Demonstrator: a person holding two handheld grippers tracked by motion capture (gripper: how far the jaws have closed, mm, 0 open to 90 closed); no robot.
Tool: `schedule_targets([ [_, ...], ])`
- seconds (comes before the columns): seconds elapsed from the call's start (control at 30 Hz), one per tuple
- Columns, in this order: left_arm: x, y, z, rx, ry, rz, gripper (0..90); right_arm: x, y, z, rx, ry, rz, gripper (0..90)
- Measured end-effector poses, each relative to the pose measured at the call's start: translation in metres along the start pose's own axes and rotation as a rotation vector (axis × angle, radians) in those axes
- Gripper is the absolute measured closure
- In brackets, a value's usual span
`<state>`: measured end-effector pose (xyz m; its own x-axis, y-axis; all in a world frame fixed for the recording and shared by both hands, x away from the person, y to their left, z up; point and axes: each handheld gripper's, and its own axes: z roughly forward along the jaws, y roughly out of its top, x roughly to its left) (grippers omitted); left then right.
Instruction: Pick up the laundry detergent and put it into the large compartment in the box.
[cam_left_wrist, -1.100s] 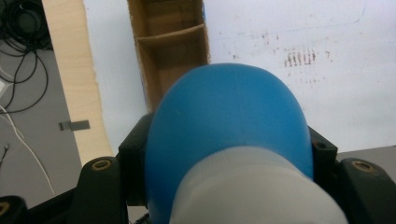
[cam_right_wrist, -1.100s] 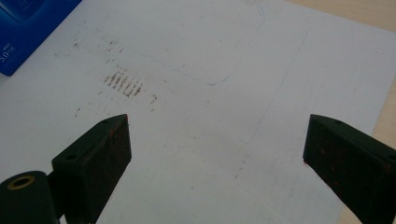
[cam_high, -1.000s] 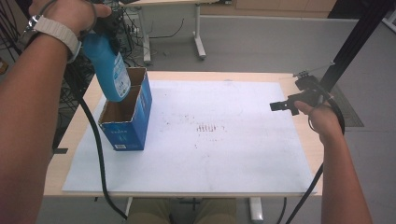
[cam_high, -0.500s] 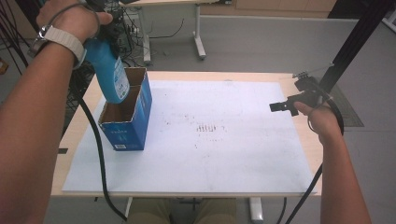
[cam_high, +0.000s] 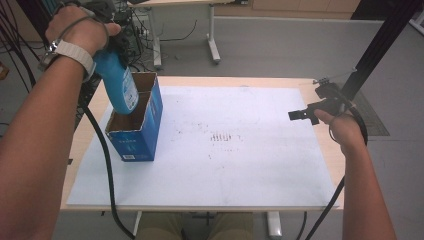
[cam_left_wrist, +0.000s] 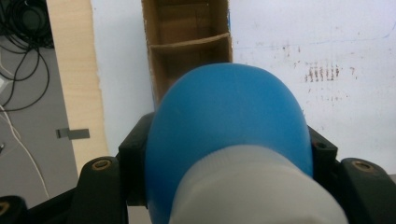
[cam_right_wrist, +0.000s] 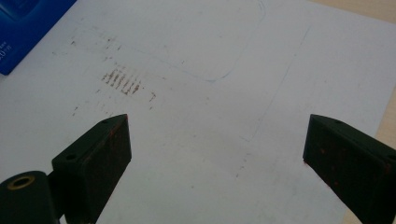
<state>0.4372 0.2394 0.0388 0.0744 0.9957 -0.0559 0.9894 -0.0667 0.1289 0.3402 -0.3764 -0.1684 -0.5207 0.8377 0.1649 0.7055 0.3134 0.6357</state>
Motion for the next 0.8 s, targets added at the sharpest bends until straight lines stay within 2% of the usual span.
schedule_targets([
  [0.8,0.005,0.007,0.049,0.028,0.009,0.009,37.7,-0.001,-0.002,0.006,0.007,0.005,0.006,7.6],
])
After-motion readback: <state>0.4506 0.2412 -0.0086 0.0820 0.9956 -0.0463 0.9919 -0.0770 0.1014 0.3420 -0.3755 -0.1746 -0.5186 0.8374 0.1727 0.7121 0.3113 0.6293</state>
